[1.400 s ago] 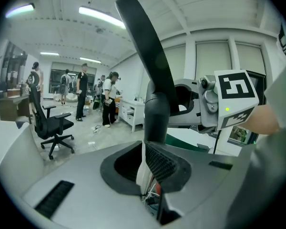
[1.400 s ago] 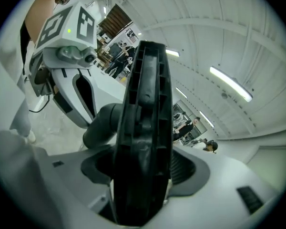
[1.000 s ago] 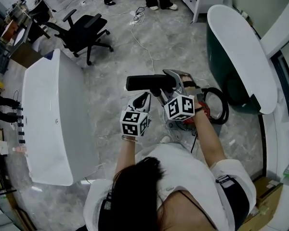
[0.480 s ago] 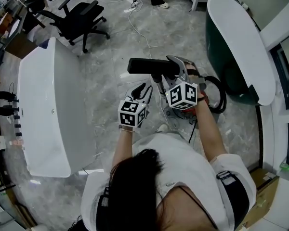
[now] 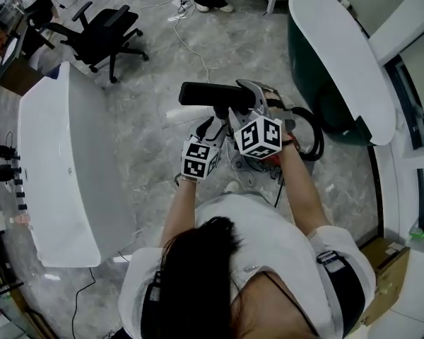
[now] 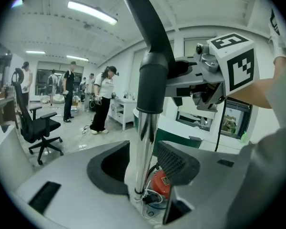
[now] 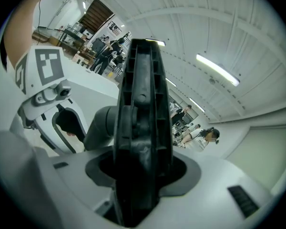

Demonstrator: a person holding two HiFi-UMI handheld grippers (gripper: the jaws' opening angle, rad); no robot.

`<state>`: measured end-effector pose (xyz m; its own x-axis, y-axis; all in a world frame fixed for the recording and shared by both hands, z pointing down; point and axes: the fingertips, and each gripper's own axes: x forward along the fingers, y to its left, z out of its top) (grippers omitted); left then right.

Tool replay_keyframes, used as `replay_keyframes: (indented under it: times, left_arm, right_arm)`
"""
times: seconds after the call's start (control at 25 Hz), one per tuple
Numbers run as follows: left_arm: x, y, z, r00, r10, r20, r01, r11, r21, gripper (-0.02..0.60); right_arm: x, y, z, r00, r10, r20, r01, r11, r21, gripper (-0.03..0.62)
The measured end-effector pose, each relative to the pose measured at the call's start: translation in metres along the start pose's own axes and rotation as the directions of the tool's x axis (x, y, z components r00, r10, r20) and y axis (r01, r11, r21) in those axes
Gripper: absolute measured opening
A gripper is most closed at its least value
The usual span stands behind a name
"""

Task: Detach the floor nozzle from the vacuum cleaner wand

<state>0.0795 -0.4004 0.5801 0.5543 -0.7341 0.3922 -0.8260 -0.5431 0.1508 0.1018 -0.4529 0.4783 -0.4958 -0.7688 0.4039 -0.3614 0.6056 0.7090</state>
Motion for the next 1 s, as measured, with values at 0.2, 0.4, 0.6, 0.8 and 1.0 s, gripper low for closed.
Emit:
replay_keyframes:
  times: [0.2, 0.4, 0.6, 0.8, 1.0]
  left_arm:
    - [0.017, -0.005, 0.003, 0.999, 0.007, 0.045, -0.005, 0.999, -0.05, 0.167]
    - [0.028, -0.008, 0.01, 0.997, 0.017, 0.079, -0.013, 0.999, -0.048, 0.166]
    - [0.035, -0.011, 0.011, 0.997, 0.019, 0.074, -0.016, 0.999, -0.03, 0.16]
    - [0.037, -0.015, 0.012, 0.997, 0.002, 0.079, 0.0, 1.0, -0.022, 0.158]
    - [0.039, -0.016, 0.013, 0.997, -0.001, 0.081, 0.003, 1.0, -0.025, 0.158]
  right_arm:
    - [-0.003, -0.001, -0.003, 1.0, -0.001, -0.004, 0.001, 1.0, 0.011, 0.215]
    - [-0.006, -0.001, -0.005, 1.0, -0.003, -0.008, 0.003, 1.0, 0.017, 0.215]
    - [-0.009, -0.004, -0.009, 1.0, -0.017, -0.008, 0.018, 1.0, 0.025, 0.215]
    - [-0.013, -0.006, -0.011, 0.999, -0.046, -0.01, 0.046, 0.999, 0.025, 0.215]
    - [-0.017, -0.009, -0.014, 0.996, -0.083, -0.02, 0.083, 0.996, 0.019, 0.215]
